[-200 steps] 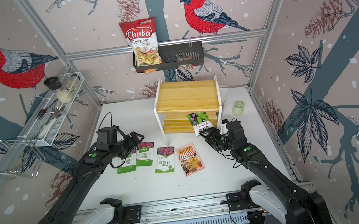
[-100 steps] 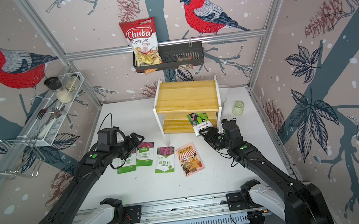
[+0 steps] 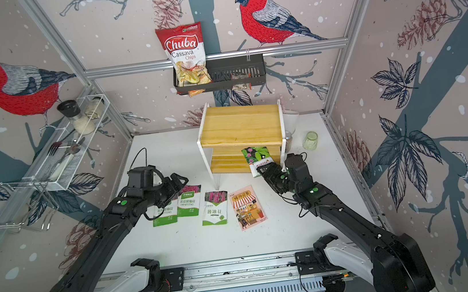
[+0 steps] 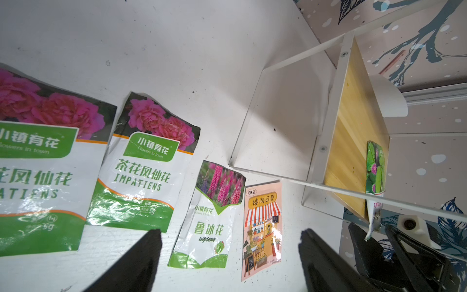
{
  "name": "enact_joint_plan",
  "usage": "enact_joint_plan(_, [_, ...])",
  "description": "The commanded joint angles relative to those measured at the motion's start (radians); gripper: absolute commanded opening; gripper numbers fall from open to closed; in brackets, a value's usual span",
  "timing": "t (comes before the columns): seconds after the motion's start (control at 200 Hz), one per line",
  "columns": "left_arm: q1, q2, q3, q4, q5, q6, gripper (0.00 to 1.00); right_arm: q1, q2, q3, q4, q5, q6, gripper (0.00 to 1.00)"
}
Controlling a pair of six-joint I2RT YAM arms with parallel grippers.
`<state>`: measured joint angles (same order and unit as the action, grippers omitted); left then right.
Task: Take the seed bag off the shelf
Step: Pick up the seed packet from the shelf.
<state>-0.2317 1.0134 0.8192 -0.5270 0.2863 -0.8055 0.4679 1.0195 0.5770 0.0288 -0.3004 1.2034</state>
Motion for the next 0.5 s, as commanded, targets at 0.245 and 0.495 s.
enact_joint_plan(0.245, [0.002, 0.004, 0.003, 0.018, -0.007, 0.011, 0.89, 0.071, -0.131, 0.011, -0.131, 0.170, 0.037, 0.67])
enact_joint_plan(0.495, [0.002, 0.017, 0.002, 0.028, 0.001, 0.012, 0.89, 0.212, -0.195, -0.014, -0.160, 0.288, 0.118, 0.67])
